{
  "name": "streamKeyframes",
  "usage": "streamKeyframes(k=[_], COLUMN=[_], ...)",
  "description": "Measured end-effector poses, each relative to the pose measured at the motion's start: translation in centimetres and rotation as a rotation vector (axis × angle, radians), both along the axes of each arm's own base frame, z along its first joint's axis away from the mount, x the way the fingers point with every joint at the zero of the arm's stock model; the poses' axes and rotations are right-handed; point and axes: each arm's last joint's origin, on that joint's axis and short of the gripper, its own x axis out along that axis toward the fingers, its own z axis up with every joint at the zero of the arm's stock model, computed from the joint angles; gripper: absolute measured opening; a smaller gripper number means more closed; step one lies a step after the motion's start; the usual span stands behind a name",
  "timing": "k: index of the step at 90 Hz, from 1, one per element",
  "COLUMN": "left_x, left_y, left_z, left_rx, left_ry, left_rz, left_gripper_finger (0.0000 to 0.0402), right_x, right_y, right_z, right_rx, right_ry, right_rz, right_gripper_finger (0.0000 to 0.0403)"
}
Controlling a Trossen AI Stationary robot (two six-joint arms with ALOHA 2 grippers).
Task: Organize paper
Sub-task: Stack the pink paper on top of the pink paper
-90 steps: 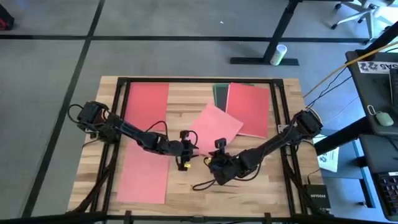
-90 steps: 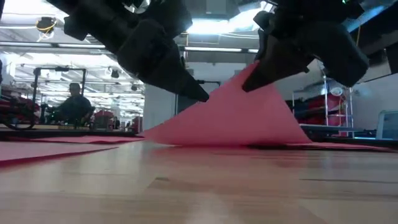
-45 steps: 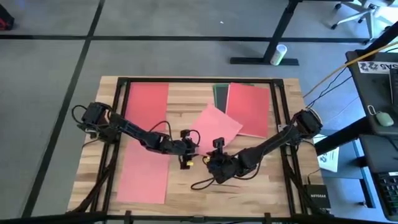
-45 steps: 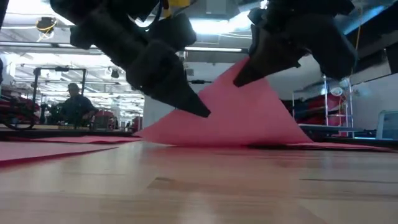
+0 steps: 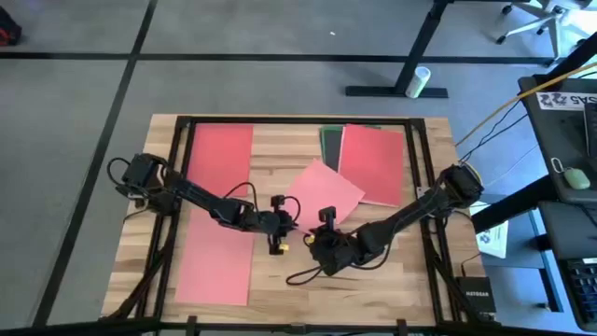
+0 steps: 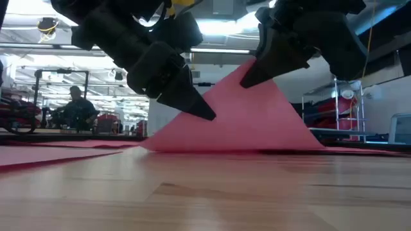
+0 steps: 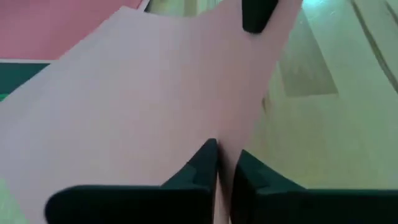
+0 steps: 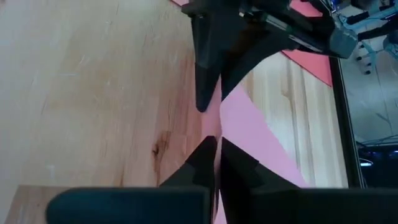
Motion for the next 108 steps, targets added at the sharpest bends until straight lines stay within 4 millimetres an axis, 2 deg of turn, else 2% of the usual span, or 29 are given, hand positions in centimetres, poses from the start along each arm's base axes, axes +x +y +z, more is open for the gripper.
streamKeyframes(k=[27,53,61,72,87,108], left_x=[-0.3,-2.2,-3.0,-4.1,-5.5,-7.5], left_y=[-0.1,-0.7,-1.0,-1.7,-2.7,-4.9], left_z=[0.1,2.8,3.7,4.5,5.3,5.9], left_rx=[0.009,-0.003,-0.018,-0.031,-0.060,-0.093], left_ry=[0.016,0.051,0.062,0.087,0.114,0.200], left_rz=[0.002,-0.001,-0.003,-0.015,-0.030,-0.052], left_gripper_finger=[0.0000,0.0000,0.0000,0.0000,0.0000,0.0000], right_x=[0.0,0.4,0.5,0.3,-0.7,-1.9], right_y=[0.1,0.3,0.5,0.4,-0.1,-0.7], right_z=[0.0,0.8,1.2,1.6,1.2,0.3], right_rx=[0.017,0.034,0.057,0.045,0.000,0.002], right_ry=[-0.012,-0.025,-0.012,0.045,0.166,0.266], right_rz=[-0.012,-0.008,0.010,0.005,0.004,-0.057], right_gripper_finger=[0.0010,0.0087,0.0099,0.0080,0.0010,0.0002])
